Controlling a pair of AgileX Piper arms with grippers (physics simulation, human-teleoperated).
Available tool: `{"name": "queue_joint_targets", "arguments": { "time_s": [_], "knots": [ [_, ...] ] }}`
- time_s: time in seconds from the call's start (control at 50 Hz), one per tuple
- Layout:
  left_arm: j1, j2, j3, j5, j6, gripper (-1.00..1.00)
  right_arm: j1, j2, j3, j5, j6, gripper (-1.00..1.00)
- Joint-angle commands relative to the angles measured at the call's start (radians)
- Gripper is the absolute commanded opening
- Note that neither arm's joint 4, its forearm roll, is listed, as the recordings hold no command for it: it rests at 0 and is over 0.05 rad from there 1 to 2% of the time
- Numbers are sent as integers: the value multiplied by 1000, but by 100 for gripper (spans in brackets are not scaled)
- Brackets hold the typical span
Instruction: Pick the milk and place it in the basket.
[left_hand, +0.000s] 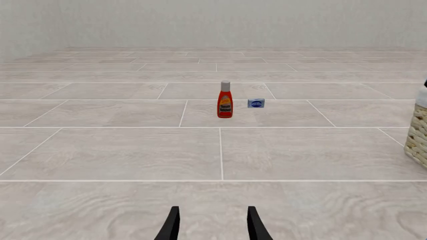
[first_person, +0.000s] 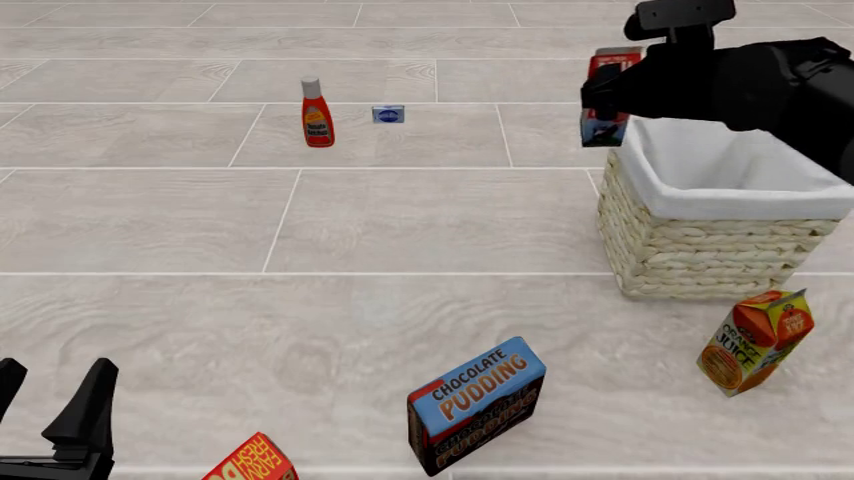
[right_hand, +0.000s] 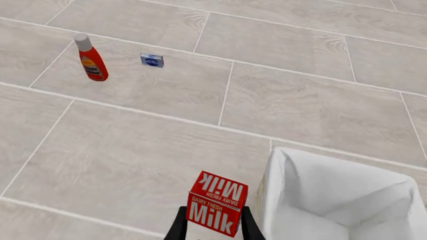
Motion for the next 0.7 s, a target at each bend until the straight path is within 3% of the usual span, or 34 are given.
{"name": "queue_joint_targets", "arguments": {
  "time_s": [0.02,0.34,0.7],
  "knots": [
    [0,0,0,0,0,100,-91,-80,54,-38,30,-100],
    [0,0,0,0,0,100,-204,-62,99,-137,46,-100],
    [0,0,0,0,0,100,-278,-18,69,-150,50,-100]
  ]
}}
